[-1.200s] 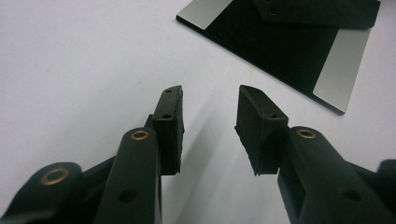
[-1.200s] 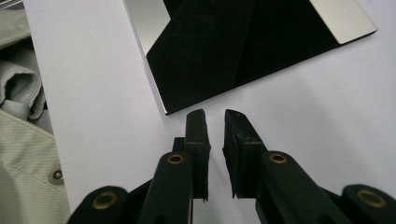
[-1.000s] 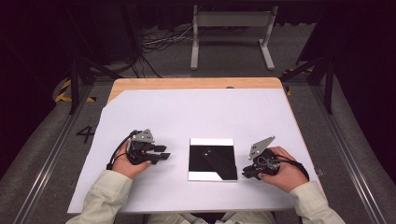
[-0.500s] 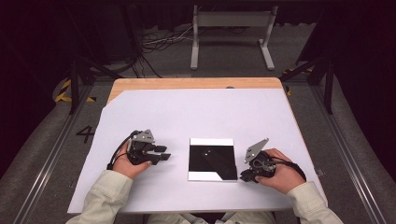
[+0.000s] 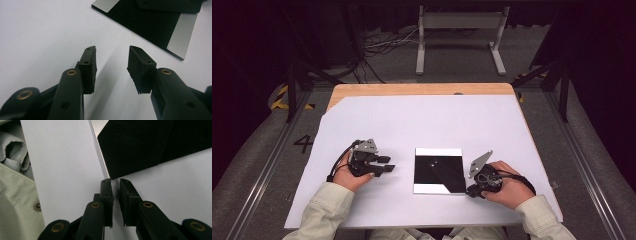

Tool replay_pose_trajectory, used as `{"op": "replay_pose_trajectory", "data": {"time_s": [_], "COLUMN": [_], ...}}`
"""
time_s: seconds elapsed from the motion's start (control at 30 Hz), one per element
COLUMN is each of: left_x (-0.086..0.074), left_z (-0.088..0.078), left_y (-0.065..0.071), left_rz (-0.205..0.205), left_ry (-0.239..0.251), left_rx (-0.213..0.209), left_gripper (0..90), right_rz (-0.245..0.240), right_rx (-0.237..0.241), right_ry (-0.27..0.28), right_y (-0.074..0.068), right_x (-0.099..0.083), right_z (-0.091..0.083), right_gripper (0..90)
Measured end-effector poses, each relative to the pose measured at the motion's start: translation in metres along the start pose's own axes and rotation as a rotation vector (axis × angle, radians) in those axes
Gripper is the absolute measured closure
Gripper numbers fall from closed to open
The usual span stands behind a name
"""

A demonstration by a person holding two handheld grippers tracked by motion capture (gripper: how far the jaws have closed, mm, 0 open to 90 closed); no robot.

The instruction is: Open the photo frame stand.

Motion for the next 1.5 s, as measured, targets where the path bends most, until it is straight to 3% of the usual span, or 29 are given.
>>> {"op": "replay_pose_trajectory", "data": {"time_s": [0.37, 0.47, 0.6, 0.9, 1.2, 1.5], "left_x": [0.000, 0.000, 0.000, 0.000, 0.000, 0.000], "left_z": [0.002, 0.002, 0.001, 0.002, 0.003, 0.003], "left_y": [0.000, 0.000, 0.000, 0.001, 0.001, 0.001], "left_rz": [-0.001, -0.001, -0.009, -0.001, -0.002, 0.001], "left_ry": [-0.002, -0.003, -0.002, -0.002, -0.003, -0.002], "left_rx": [-0.002, -0.003, -0.005, -0.006, -0.007, -0.008], "left_gripper": [58.5, 58.3, 58.3, 58.0, 57.7, 56.4], "right_rz": [-0.011, -0.026, -0.037, -0.065, -0.090, -0.073], "right_rx": [-0.038, -0.033, -0.029, -0.039, -0.051, -0.053], "right_ry": [-0.030, -0.020, 0.004, 0.139, 0.228, 0.329], "right_y": [-0.003, -0.004, -0.005, -0.011, -0.012, -0.012], "right_x": [0.004, 0.004, 0.006, 0.011, 0.016, 0.021], "right_z": [0.002, 0.002, -0.001, -0.022, -0.029, -0.034], "right_gripper": [84.4, 89.6, 90.0, 90.0, 90.0, 90.0]}}
Point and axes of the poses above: each handheld gripper's, and its own axes: z roughly forward along the jaws, x roughly out of its top, y roughly to its right, the point moved 5 cm from there along z, roughly forward along the jaws, and after that the axes turned 13 degrees about x, right-handed, at the moved point
